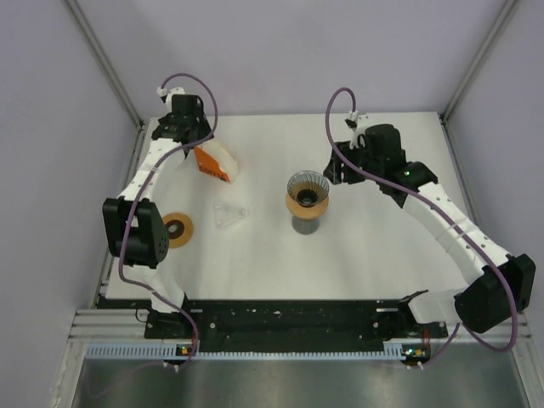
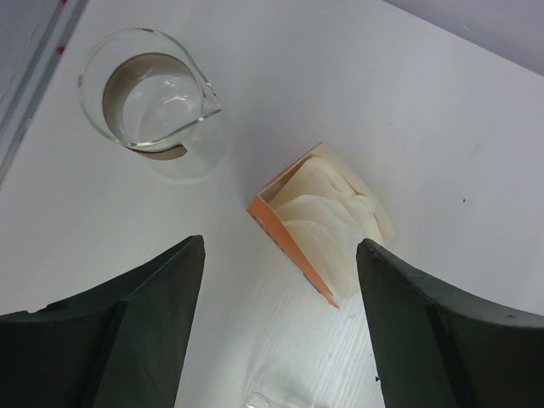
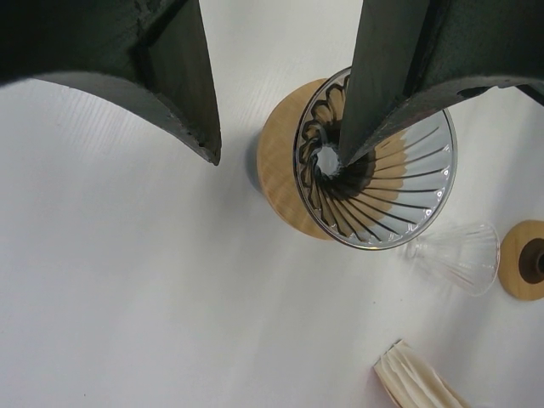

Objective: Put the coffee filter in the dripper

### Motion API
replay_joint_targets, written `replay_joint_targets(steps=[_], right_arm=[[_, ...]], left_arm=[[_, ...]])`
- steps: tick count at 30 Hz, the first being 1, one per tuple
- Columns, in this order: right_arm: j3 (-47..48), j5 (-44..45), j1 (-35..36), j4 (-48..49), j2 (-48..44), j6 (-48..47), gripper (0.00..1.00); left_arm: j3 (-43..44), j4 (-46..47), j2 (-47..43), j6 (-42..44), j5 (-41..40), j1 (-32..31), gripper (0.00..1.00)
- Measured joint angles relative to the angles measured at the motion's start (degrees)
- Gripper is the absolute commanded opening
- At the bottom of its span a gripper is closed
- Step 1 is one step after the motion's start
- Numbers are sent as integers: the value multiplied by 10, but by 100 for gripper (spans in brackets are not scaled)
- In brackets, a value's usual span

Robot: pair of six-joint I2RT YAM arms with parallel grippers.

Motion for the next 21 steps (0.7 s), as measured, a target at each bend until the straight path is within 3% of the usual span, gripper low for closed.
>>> replay_joint_targets(steps=[5,14,21], right_arm=[[0,0,0,0,0,-1,58],[-9,4,0,-3,-6,-5,57],[-9,4,0,-3,-6,-8,57]], left_arm=[[26,-19,58,-23,8,-1,64],[49,-31,98,-34,7,10,57],[57,-32,118,-34,8,12,43]])
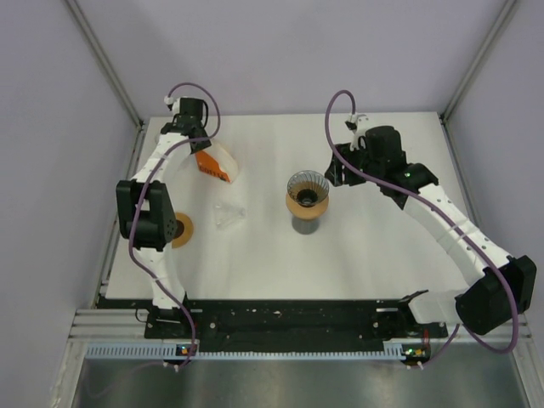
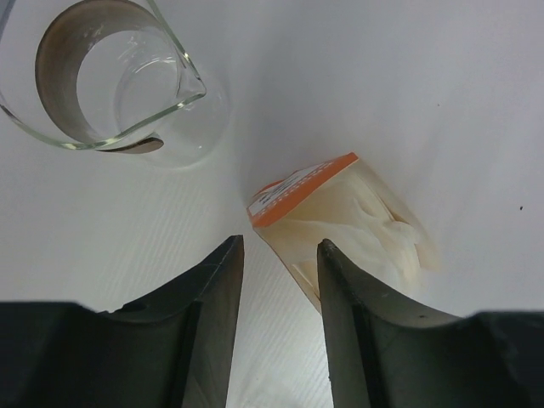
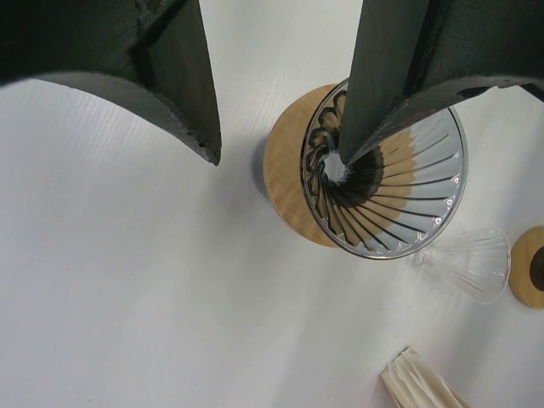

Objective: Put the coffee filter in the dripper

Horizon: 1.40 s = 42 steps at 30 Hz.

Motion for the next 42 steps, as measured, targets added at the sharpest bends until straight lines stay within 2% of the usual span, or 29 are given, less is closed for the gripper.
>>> replay_joint_targets(steps=[4,10,12,22,29,42], right_arm=[[0,0,0,0,0,-1,57],[0,0,0,0,0,-1,58],[0,0,0,0,0,-1,57],[7,-8,0,-10,0,0,56],[37,-8,8,-12,0,1,53],[167,38,169,5,12,-24,52]], left_arm=[[0,-1,10,1,4,3,33],[0,-2,12,5,20,10,5],[0,-5,12,7,32,12,1],[-38,-11,-25,45,111,14,0],[-45,-17,-88,75,130,14,0],[-96,-49,-263,69,237,9,0]])
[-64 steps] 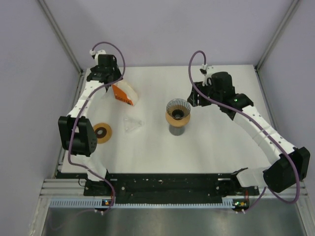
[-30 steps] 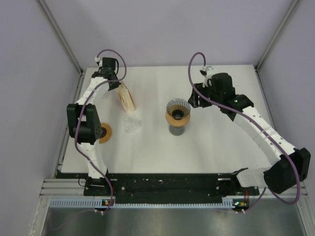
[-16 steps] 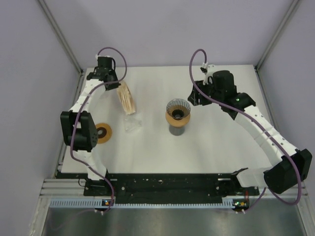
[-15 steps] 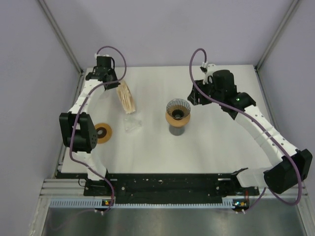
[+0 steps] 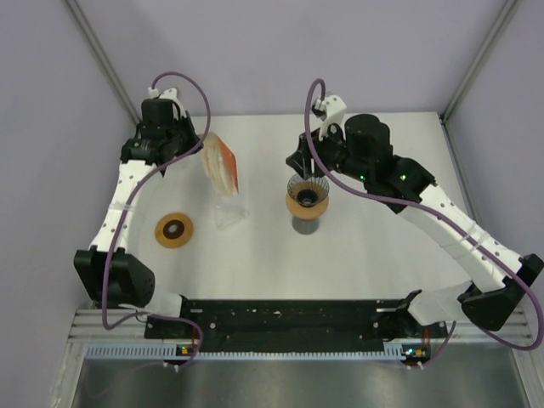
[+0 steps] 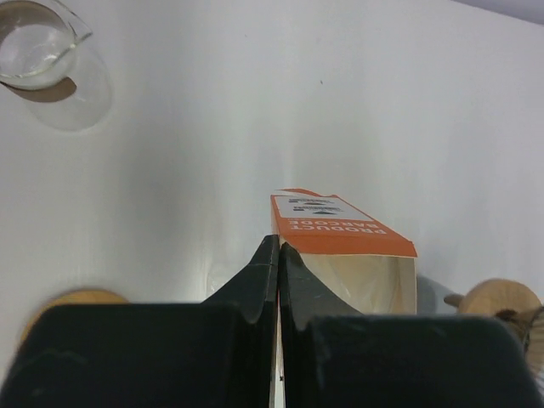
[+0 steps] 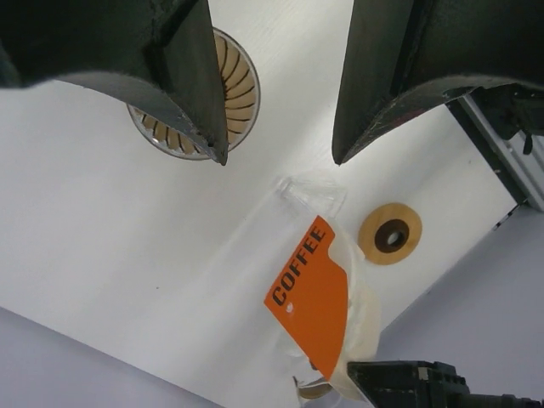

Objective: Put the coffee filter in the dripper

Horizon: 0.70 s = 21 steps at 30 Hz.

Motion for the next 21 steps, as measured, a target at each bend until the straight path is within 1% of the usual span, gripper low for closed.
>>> replay_joint_targets(steps=[3,6,11,14,21], right_arm=[[3,-11,23,9,1,-6,52],[2,-28,36,15,3,-7,52],[-14,-53,42,32,4,-6,54],[-39,-67,42,38,3,-7,55],[-99,-85,42,50,-8,-19,56]], left_arm=[[-32,-15,-47,7,14,-17,0],[-61,-37,-74,25,28,-50,0],[-101,-80,-77,87,38,-129,0],[-130,-92,-77,129,37,-164,0],[-215,-97,-77,211,35,-189,0]])
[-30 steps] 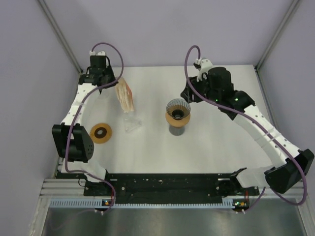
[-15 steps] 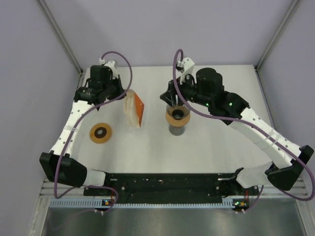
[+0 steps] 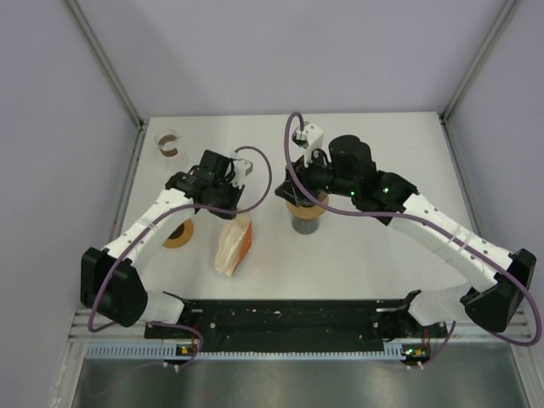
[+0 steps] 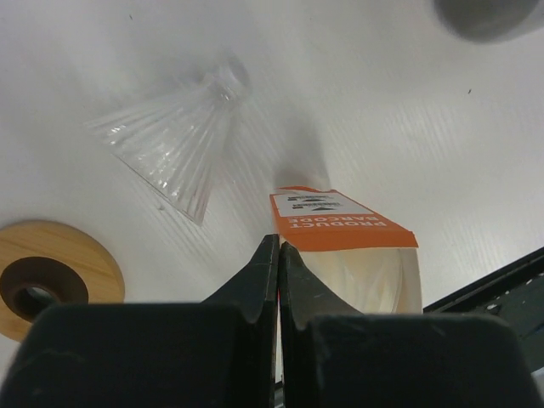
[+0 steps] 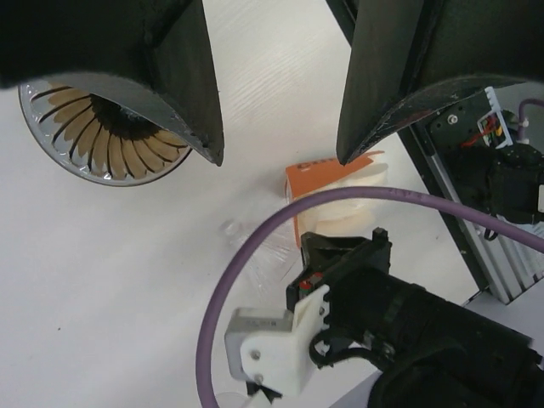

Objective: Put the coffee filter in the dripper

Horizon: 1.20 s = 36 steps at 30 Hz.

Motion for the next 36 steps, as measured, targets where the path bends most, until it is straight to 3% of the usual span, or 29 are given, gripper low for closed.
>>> replay_joint_targets(steps=[5,14,22,28,32,36], right_arm=[[-7,-15,0,11,-8,-7,56],[-7,-24,0,19,-19,-18,56],[-7,-29,0,23,-19,-20,56],[-7,-37,0,23,-19,-19,56],[-7,-40,0,24,-19,-19,56],[-7,-43,0,24,-19,-19,56]], left_arm=[[-55,25,-2,40,1,-8,0],[-64,45,-7,94,5,-9,20],[-37,-7,-18,120,9,-9,42],[9,-40,-42,123,16,-9,44],[31,-70,-58,135,22,-8,37],[41,-115,-79,185,75,-4,37]])
